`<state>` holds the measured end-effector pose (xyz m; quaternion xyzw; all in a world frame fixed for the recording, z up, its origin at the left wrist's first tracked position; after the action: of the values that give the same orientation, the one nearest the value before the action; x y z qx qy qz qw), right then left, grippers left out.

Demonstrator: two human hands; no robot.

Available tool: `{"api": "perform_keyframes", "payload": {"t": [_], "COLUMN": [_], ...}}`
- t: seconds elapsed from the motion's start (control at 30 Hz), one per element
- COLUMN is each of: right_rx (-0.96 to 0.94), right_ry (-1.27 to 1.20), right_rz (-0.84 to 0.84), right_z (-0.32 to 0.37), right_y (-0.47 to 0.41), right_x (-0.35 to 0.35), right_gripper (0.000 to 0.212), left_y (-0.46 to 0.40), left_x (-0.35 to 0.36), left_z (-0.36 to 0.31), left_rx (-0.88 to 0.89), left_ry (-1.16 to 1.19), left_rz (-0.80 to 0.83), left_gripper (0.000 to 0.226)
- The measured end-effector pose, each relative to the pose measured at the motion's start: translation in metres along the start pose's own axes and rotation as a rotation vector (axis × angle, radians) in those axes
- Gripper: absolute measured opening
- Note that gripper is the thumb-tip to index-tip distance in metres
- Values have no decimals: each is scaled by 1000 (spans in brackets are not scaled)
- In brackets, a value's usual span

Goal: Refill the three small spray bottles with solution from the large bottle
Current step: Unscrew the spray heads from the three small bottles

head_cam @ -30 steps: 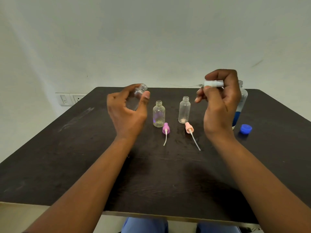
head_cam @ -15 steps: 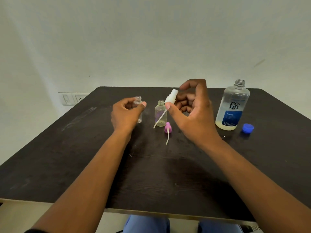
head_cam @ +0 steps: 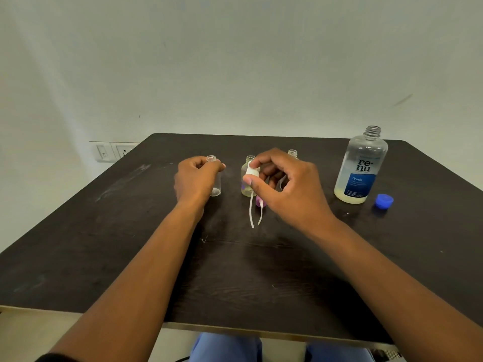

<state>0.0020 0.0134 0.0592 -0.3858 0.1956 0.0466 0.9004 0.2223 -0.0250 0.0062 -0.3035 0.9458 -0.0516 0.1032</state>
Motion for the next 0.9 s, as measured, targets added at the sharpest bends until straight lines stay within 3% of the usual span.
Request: {"api": "perform_keyframes", "payload": {"t": [0.33, 0.57, 0.9], "right_rx": [-28, 47, -70], "right_ry": [164, 398, 704], "right_rz": [84, 188, 485], "right_z": [3, 14, 20], "right_y": [2, -16, -16], "right_x": [14, 27, 89], "right_gripper": [19, 20, 26], "left_y": [4, 12, 17], "left_x": [-1, -30, -44], "left_z": [-5, -24, -17], "left_rx": [45, 217, 147], "left_ry": [-52, 117, 246], "left_rz": [7, -355, -522], "left_gripper": [24, 58, 53]}}
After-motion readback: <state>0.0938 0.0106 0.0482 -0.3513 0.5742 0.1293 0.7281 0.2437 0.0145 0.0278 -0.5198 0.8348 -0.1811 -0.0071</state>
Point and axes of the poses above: each hand's wrist, its own y-axis away from the middle knuckle, its own x-axis out of the palm, z = x × y, the point moved 7 cm from there along -y, towards the middle knuckle, and after that the axes turned 2 degrees about -y, right-handed, at the moved point
